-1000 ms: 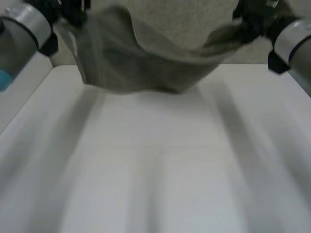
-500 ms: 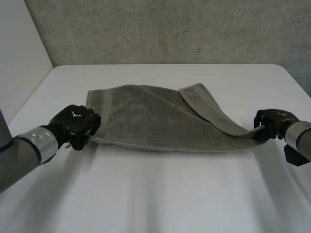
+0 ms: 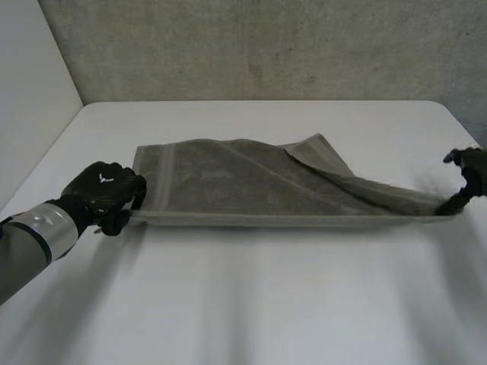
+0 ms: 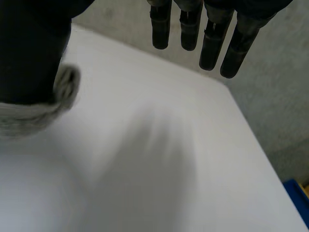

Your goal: Fold the towel.

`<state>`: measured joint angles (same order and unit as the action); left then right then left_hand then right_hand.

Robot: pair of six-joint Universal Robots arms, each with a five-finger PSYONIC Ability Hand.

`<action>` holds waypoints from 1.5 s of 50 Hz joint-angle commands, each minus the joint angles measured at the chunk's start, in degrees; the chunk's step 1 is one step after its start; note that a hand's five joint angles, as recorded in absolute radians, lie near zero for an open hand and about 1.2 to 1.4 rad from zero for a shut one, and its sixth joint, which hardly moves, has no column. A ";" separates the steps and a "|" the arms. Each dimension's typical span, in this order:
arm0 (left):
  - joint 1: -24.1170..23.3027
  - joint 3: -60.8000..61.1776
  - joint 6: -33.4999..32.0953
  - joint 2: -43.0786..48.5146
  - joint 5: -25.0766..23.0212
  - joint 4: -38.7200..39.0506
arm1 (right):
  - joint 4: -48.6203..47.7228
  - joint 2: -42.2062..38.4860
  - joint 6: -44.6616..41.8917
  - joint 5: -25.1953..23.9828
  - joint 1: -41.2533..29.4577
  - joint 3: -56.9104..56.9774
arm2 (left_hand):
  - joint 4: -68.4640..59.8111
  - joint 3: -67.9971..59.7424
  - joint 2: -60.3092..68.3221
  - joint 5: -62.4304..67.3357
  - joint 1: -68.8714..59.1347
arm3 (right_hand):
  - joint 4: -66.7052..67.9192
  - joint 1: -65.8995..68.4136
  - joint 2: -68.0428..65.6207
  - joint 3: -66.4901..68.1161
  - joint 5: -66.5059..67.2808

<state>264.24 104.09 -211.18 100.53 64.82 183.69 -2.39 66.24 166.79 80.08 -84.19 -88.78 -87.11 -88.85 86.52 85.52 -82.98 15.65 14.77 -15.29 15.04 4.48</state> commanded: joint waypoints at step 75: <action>-1.45 -13.39 17.74 0.81 1.19 -5.36 | 0.37 5.13 -14.91 -12.14 -12.75 -15.10 | 7.11 8.85 -6.52 -15.52 2.98 | 3.68 4.57 -4.04 4.30 4.85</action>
<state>262.80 90.47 -193.36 101.31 65.92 178.23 2.94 72.80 149.38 62.12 -95.97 -104.28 -87.11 -88.85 86.50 85.87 -83.01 16.39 16.98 -16.48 16.69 7.43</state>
